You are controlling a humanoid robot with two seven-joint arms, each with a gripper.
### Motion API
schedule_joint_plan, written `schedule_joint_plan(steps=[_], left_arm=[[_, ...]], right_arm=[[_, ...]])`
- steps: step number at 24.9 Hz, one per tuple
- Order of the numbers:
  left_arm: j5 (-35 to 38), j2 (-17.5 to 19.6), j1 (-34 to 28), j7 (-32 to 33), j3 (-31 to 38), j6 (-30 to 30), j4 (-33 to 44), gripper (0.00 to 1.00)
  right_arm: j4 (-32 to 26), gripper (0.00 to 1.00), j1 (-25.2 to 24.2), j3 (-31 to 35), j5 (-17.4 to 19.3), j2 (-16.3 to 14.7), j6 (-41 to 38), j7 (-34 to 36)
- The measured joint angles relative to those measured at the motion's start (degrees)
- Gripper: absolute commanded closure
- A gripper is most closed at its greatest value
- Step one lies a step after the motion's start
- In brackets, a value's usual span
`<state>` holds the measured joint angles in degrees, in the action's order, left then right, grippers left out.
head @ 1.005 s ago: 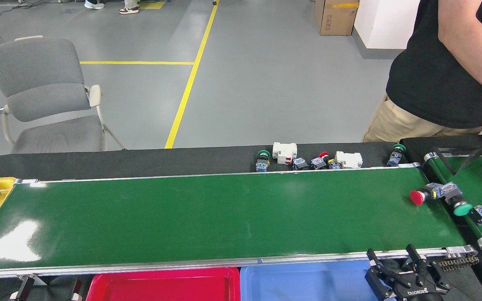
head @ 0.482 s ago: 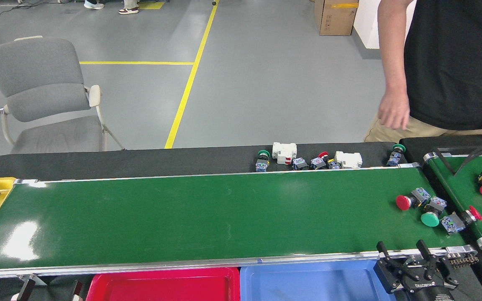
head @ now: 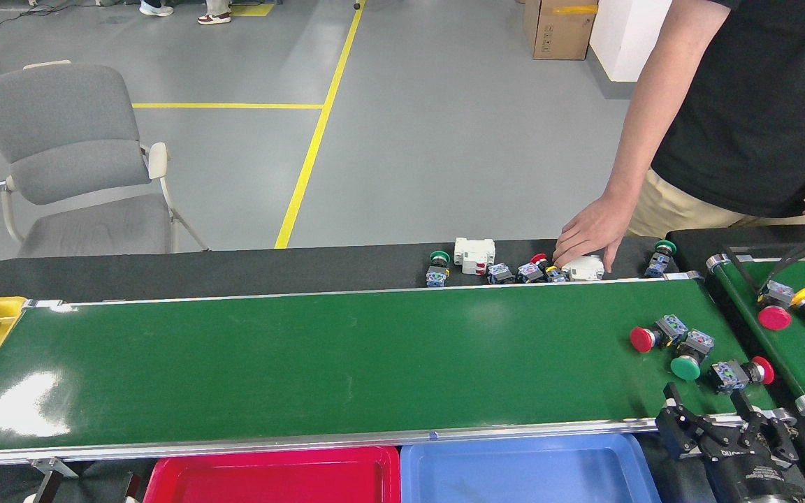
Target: Pick switch part from conveyor to tray
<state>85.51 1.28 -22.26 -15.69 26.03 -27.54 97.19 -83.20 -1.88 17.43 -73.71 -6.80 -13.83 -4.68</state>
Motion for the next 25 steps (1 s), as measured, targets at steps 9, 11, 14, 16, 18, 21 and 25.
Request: schedule_joint_plan(steps=[9, 11, 14, 16, 18, 21, 25], left_arm=[[0.0, 0.0, 0.02, 0.01, -0.09, 0.14, -0.09, 0.0], [0.0, 0.0, 0.03, 0.02, -0.09, 0.16, -0.1, 0.0], [0.0, 0.0, 0.08, 0.02, -0.12, 0.17, -0.12, 0.0], [0.0, 0.0, 0.08, 0.02, -0.12, 0.17, -0.22, 0.0], [0.0, 0.0, 0.19, 0.02, -0.12, 0.17, -0.51, 0.0], [0.0, 0.0, 0.27, 0.03, -0.15, 0.17, -0.76, 0.0], [0.0, 0.0, 0.47, 0.05, -0.17, 0.18, -0.78, 0.0]], right_arm=[[2.84, 0.02, 1.68, -0.15, -0.07, -0.64, 0.07, -1.6], [4.4, 0.02, 3.14, -0.84, -0.18, -0.85, 0.07, -1.62], [6.04, 0.02, 5.71, -3.56, -0.2, -0.86, 0.07, -1.64], [6.77, 0.02, 6.39, -4.35, -0.2, -0.86, 0.07, -1.69], [7.21, 0.02, 7.05, -4.47, -0.2, -0.87, 0.07, -1.72], [8.23, 0.1, 8.08, -4.65, -0.2, -0.87, 0.07, -1.73], [10.33, 0.47, 9.0, -7.25, -0.2, -1.3, 0.07, -1.78]])
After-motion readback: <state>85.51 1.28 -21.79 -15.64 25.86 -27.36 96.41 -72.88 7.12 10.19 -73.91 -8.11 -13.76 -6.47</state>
